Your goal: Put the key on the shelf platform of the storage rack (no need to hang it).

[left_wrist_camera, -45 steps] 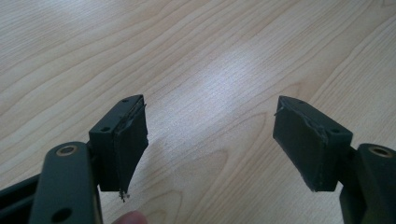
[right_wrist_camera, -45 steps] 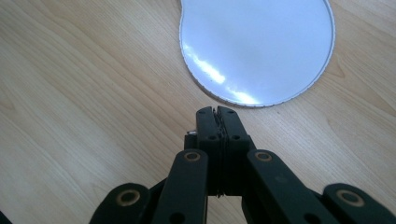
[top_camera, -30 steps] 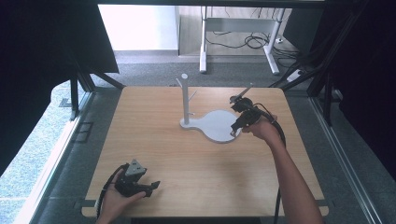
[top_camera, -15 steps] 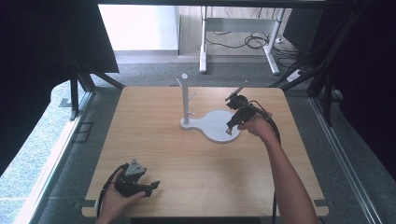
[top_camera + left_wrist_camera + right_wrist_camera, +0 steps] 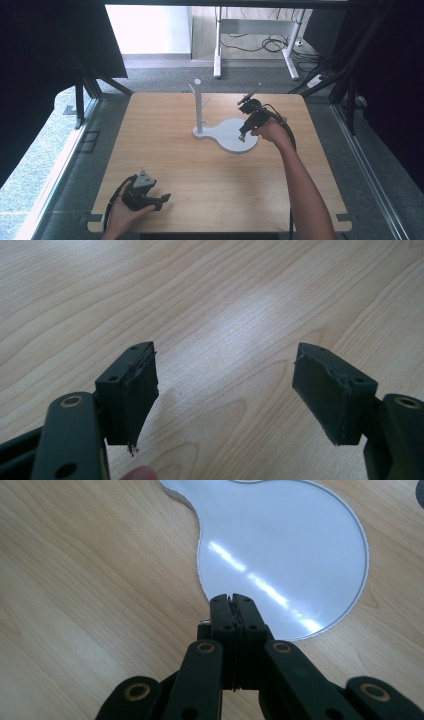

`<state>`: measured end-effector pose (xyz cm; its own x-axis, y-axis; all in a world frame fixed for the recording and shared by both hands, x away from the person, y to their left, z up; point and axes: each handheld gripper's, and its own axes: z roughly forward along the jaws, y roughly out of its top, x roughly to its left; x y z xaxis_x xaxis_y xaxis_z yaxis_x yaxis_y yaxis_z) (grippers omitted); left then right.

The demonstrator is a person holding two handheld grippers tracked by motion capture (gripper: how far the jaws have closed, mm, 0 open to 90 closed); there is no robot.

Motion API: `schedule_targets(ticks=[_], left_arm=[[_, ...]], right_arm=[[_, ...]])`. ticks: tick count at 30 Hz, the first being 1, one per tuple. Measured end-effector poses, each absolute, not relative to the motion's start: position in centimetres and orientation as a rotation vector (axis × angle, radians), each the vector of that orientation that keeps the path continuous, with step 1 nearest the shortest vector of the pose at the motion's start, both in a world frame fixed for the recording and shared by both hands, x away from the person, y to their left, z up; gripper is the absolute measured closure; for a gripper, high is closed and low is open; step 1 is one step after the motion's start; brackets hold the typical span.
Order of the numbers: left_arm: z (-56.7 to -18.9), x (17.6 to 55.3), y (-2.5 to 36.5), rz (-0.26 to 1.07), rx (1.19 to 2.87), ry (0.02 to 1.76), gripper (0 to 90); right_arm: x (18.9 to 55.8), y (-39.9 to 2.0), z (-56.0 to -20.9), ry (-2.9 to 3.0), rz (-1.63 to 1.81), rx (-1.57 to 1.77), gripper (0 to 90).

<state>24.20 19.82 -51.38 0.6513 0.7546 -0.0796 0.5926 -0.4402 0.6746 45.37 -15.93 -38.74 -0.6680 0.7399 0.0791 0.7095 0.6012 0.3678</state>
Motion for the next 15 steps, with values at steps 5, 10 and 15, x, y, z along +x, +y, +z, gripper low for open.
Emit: schedule_targets(ticks=[5, 10, 15], left_arm=[[-51.3, 24.2, 19.9, 0.305, 2.181, 1.039, 26.4], [-51.3, 24.2, 19.9, 0.305, 2.185, 1.038, 26.4], [-51.3, 24.2, 19.9, 0.303, 2.185, 1.035, 26.4]], right_arm=[[45.8, -15.8, -39.0, 2.743, 0.574, 1.248, 90.0], [46.3, -15.7, -39.4, 2.752, 0.567, 1.251, 90.0], [46.9, -15.5, -39.9, 2.747, 0.561, 1.269, 90.0]])
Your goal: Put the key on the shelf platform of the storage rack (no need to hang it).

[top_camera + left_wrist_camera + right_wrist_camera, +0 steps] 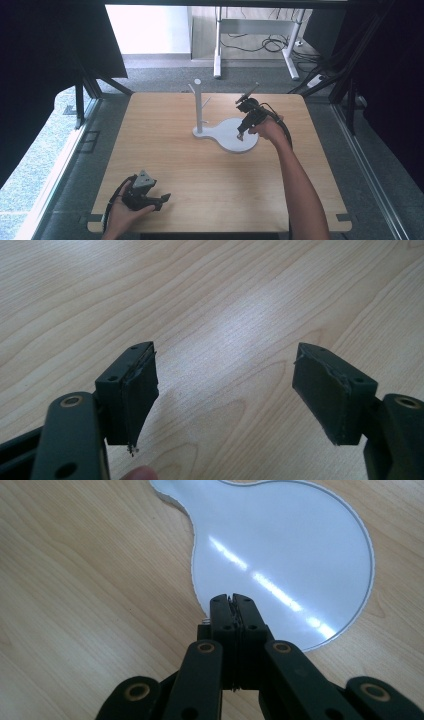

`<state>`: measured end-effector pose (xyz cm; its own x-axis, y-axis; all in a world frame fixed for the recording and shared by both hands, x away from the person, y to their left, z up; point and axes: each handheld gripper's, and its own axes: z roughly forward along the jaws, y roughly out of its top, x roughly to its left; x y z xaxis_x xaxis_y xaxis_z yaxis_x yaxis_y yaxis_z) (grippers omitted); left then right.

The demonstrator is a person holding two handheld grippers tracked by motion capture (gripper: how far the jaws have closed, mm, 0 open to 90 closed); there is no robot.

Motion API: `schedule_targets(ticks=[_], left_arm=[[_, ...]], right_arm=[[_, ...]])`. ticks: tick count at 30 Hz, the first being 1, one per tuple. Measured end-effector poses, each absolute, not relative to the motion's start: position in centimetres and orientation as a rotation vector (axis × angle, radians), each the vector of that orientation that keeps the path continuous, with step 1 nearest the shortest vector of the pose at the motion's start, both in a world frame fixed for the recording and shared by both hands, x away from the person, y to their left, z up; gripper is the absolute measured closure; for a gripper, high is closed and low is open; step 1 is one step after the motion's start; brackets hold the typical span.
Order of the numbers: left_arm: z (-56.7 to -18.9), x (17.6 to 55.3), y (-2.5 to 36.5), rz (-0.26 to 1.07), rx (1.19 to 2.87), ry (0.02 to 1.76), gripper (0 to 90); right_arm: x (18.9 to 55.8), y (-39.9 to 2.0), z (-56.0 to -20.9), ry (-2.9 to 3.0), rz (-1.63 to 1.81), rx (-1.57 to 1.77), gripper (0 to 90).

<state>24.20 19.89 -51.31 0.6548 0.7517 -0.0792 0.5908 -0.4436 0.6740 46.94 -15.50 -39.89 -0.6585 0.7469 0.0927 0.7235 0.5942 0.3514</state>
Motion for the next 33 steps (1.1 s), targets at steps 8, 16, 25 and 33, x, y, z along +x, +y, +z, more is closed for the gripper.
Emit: schedule_targets(ticks=[8, 16, 25, 33], left_arm=[[-51.3, 24.2, 20.0, 0.305, 2.179, 1.044, 26.4], [-51.3, 24.2, 20.1, 0.303, 2.179, 1.041, 26.4], [-51.3, 24.2, 20.1, 0.300, 2.172, 1.047, 26.4], [-51.2, 24.2, 20.1, 0.300, 2.169, 1.047, 26.4]], right_arm=[[48.1, -15.2, -40.2, 2.740, 0.556, 1.284, 90.0], [49.0, -15.0, -40.5, 2.737, 0.552, 1.305, 90.0], [50.1, -15.0, -41.2, 2.727, 0.555, 1.336, 90.0], [50.7, -14.7, -41.9, 2.719, 0.567, 1.359, 90.0]])
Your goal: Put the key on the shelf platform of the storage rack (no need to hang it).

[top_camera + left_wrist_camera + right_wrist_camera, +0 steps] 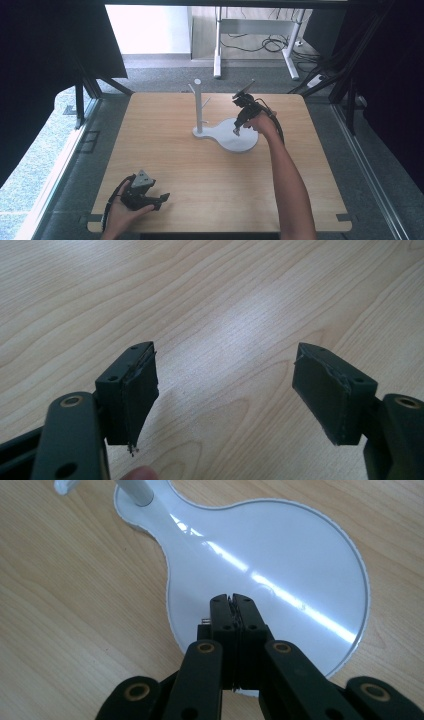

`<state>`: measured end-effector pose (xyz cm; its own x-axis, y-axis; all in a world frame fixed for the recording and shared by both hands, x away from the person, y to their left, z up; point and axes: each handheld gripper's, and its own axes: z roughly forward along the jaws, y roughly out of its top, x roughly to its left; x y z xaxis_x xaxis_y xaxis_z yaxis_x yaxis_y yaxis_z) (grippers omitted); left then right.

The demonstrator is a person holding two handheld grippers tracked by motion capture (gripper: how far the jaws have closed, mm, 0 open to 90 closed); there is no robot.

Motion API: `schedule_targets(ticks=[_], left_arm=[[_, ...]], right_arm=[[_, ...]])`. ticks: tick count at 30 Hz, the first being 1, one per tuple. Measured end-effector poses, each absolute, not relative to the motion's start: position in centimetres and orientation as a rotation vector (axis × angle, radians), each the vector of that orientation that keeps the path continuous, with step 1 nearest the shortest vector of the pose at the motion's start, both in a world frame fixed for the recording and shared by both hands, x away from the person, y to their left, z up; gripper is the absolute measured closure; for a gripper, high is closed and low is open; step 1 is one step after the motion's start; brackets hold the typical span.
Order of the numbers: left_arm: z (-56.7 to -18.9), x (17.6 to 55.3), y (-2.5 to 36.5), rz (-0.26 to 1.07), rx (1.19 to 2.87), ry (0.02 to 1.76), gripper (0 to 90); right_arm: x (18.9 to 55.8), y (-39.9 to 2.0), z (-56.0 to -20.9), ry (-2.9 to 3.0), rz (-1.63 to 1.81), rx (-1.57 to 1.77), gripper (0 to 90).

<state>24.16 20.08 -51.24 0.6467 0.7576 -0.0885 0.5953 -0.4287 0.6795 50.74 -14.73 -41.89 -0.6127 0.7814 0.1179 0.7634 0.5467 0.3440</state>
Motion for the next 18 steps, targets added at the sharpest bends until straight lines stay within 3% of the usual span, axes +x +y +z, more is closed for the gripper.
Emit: schedule_targets(ticks=[18], left_arm=[[-51.4, 24.2, 19.9, 0.294, 2.177, 1.040, 26.4]], right_arm=[[52.2, -14.5, -44.9, 2.666, 0.572, 1.435, 89.9]])
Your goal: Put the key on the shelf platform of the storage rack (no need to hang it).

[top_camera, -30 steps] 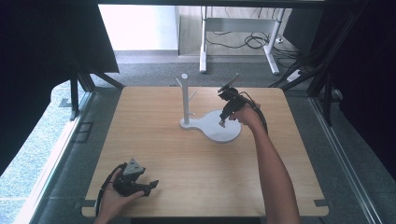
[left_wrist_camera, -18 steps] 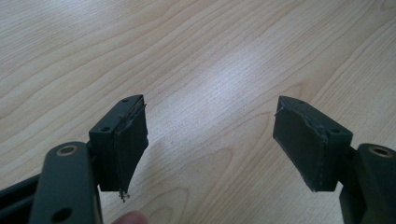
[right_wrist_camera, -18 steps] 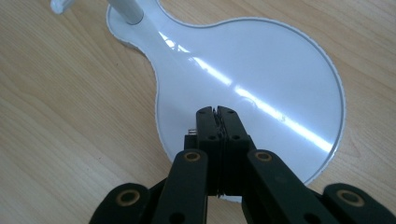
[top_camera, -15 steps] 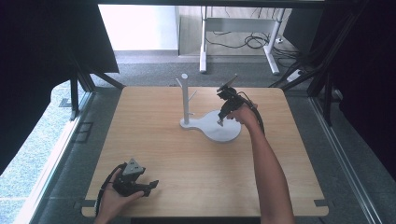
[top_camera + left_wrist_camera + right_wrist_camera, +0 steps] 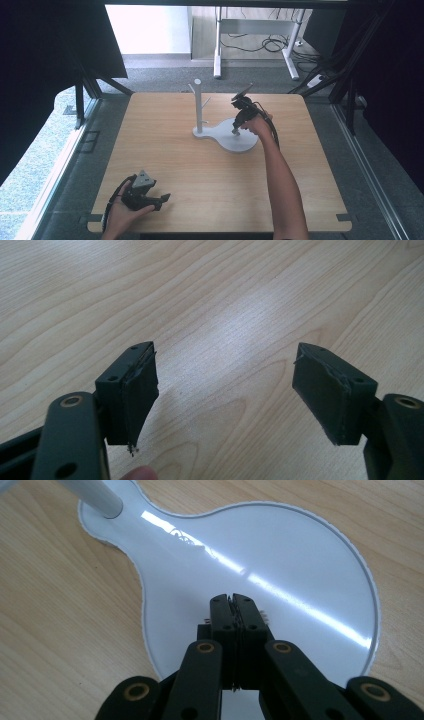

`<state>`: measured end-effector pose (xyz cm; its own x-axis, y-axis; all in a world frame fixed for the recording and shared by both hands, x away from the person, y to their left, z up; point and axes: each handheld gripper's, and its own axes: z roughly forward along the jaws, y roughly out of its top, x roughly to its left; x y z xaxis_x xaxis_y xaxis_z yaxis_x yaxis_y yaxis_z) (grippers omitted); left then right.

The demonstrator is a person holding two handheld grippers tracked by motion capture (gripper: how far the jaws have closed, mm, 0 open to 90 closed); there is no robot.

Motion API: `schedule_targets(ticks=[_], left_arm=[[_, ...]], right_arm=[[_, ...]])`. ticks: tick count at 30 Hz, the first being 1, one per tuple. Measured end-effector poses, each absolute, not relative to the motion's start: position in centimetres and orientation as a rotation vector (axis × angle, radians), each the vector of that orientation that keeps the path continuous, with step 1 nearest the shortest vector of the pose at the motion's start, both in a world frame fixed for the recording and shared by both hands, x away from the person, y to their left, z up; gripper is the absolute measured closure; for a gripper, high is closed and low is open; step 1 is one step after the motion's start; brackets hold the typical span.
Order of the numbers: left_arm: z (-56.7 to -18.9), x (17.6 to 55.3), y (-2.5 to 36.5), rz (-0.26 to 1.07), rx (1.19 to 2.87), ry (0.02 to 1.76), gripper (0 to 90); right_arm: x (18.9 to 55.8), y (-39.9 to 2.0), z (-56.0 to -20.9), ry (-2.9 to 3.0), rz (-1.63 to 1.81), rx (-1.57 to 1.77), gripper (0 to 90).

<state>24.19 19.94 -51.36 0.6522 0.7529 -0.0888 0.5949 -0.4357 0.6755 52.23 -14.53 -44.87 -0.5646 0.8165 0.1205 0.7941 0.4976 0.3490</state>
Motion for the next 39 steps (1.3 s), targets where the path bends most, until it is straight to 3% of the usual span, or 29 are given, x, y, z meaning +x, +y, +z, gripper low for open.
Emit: schedule_targets(ticks=[26, 30, 32, 39], left_arm=[[-51.5, 24.1, 19.5, 0.289, 2.192, 1.030, 26.4], [-51.6, 24.2, 19.5, 0.289, 2.195, 1.030, 26.4], [-51.6, 24.2, 19.4, 0.288, 2.195, 1.029, 26.4], [-51.5, 24.1, 19.4, 0.296, 2.192, 1.021, 26.5]], right_arm=[[52.3, -14.2, -47.7, 2.636, 0.613, 1.463, 85.2], [52.3, -14.5, -47.8, 2.636, 0.616, 1.458, 81.4], [52.2, -14.8, -47.6, 2.630, 0.619, 1.448, 72.5], [51.6, -15.4, -46.9, 2.598, 0.654, 1.429, 59.6]])
